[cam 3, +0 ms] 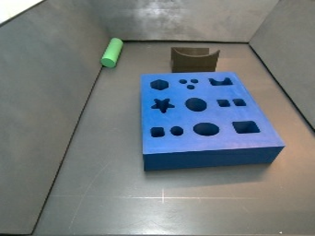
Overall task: Pick up the oval object. Move up. Place the oval object on the fixture. Regrasp the oval object. Move to above the board. Insert the oval object.
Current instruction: Pick up the oval object.
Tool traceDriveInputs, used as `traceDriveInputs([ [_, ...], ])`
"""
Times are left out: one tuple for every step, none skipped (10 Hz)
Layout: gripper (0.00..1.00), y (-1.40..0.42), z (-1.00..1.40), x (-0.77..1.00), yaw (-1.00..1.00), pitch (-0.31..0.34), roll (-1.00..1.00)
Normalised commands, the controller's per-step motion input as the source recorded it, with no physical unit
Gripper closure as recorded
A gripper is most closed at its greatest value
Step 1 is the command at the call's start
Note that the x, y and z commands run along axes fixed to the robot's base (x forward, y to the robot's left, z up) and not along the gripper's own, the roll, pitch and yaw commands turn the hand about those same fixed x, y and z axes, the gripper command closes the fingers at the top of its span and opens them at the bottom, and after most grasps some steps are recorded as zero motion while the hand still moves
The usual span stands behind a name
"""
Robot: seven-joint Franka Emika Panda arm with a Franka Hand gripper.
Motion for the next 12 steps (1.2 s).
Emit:
traceDriveInputs([
  [0.00, 0.00, -0.03, 0.00, 0.00, 0.000, 0.00],
  [0.00, 0.10, -0.23, -0.39, 0.00, 0.000, 0.03],
  [0.00, 0.21, -0.56, -0.69, 0.00, -0.100, 0.01],
  [0.00, 0.26, -0.71, -0.89, 0.00, -0.149, 0.04],
  [0.00, 0.28, -0.76, -0.94, 0.00, -0.173, 0.04],
  [0.00, 0.22, -0.73, -0.84, 0.00, -0.204, 0.02],
  [0.00, 0.16, -0.73, -0.74, 0.00, -0.181, 0.01],
  [0.00, 0.13, -0.75, -0.67, -0.01, -0.166, 0.02],
  [0.00, 0.14, -0.75, -0.59, 0.00, -0.149, 0.03],
  [0.00, 0.17, -0.73, -0.51, 0.00, -0.131, 0.03],
  [0.00, 0.21, -0.71, -0.47, 0.00, -0.114, 0.04],
  [0.00, 0.22, -0.69, -0.41, 0.00, -0.116, 0.03],
])
